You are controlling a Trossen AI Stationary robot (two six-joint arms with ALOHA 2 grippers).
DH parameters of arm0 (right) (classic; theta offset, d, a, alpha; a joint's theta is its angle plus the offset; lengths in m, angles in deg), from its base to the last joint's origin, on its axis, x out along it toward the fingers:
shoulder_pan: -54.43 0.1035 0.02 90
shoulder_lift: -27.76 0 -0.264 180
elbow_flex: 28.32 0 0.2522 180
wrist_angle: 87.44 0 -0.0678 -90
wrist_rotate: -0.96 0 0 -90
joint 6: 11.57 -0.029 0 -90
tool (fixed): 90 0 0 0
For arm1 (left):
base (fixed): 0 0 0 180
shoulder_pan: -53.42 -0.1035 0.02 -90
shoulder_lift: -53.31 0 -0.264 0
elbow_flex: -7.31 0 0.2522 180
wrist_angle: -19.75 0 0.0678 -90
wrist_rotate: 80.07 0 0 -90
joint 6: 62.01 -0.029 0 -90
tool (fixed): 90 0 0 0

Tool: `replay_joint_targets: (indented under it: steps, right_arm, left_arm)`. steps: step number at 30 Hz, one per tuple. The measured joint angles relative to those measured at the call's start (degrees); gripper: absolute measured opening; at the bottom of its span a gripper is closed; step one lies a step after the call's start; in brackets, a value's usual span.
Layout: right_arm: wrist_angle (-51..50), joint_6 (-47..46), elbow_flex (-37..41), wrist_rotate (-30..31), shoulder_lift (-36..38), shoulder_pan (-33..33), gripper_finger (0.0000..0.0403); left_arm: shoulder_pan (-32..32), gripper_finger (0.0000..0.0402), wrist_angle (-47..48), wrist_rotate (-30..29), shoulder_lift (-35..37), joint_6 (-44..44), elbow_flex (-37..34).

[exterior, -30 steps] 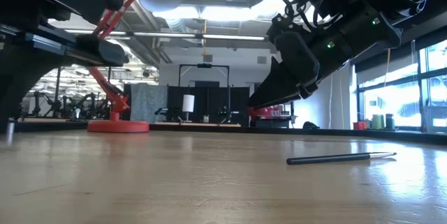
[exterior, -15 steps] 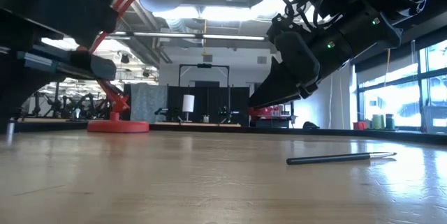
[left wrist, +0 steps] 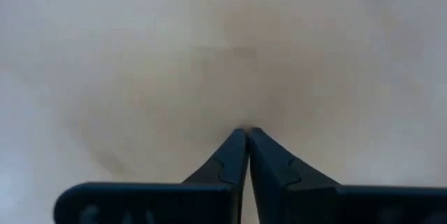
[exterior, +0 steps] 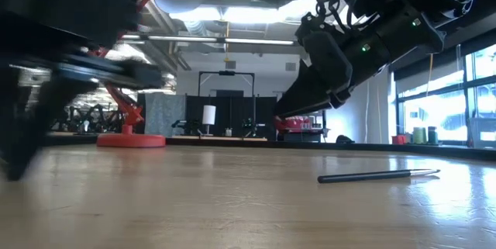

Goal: Put items in baskets/containers
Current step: Put the black eyeshadow brush into the white organizer bin

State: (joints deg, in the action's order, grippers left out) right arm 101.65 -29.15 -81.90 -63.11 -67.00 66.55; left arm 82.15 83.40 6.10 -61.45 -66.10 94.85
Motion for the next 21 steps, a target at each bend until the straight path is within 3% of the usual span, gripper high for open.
replay_joint_targets:
  steps: [6, 11, 21]
  right_arm:
    - [0.04, 0.48, 0.0, 0.0, 0.0, 0.0, 0.0182]
    - [-0.4, 1.07, 0.0, 0.0, 0.0, 0.0, 0.0182]
    - [-2.18, 1.09, 0.0, -0.02, 0.0, 0.0, 0.0182]
  left_arm:
    - [-5.18, 0.0008, -1.27, -11.38, -0.46, -8.21, 2.27]
    - [-8.65, 0.0006, -2.55, -17.3, -0.81, -13.99, 6.62]
    - [-12.4, 0.0001, -7.08, -16.27, -0.72, -8.28, 13.09]
